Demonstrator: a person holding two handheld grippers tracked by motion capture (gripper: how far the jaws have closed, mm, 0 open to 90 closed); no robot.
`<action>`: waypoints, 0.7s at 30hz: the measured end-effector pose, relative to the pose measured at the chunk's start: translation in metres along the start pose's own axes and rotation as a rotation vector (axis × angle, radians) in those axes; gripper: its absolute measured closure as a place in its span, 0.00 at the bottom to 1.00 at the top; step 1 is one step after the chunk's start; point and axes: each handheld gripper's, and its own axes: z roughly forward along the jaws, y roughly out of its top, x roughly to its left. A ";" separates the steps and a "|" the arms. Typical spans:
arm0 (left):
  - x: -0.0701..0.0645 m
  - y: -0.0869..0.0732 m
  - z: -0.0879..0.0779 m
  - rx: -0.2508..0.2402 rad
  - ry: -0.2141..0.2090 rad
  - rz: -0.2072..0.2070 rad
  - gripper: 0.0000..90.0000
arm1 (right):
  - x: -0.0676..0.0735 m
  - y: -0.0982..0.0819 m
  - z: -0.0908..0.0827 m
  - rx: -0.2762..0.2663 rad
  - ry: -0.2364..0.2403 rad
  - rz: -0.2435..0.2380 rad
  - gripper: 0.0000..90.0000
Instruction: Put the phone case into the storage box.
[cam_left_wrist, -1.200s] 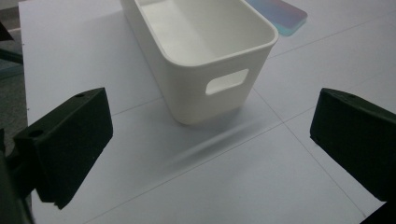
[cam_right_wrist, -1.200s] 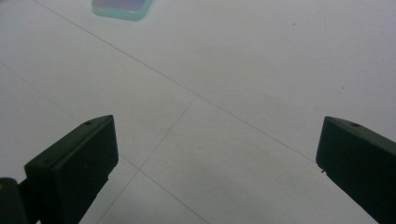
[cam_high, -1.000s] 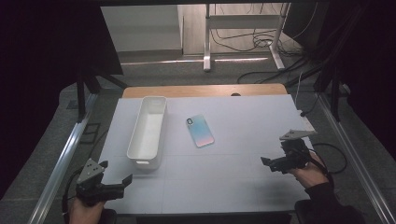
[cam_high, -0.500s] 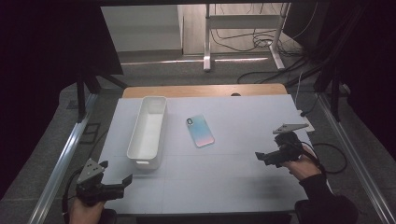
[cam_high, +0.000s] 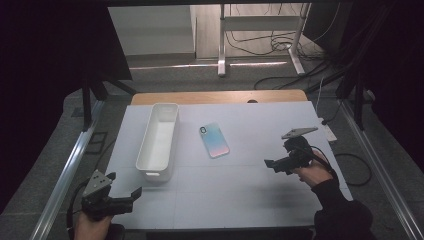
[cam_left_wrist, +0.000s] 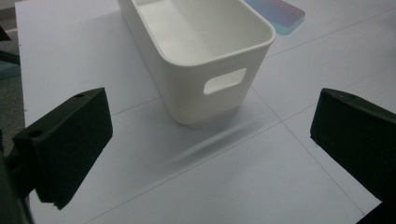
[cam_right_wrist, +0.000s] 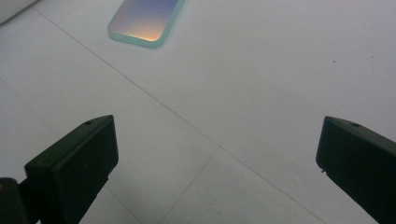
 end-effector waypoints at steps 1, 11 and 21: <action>0.000 0.000 0.000 0.000 -0.001 -0.001 0.00 | 0.001 0.001 0.001 0.000 0.008 0.002 0.00; 0.000 0.000 0.000 0.000 -0.002 -0.001 0.00 | 0.004 0.010 0.013 0.028 0.024 -0.055 0.00; 0.000 0.000 0.000 0.001 -0.004 -0.001 0.00 | 0.010 0.018 0.023 0.015 0.047 -0.073 0.00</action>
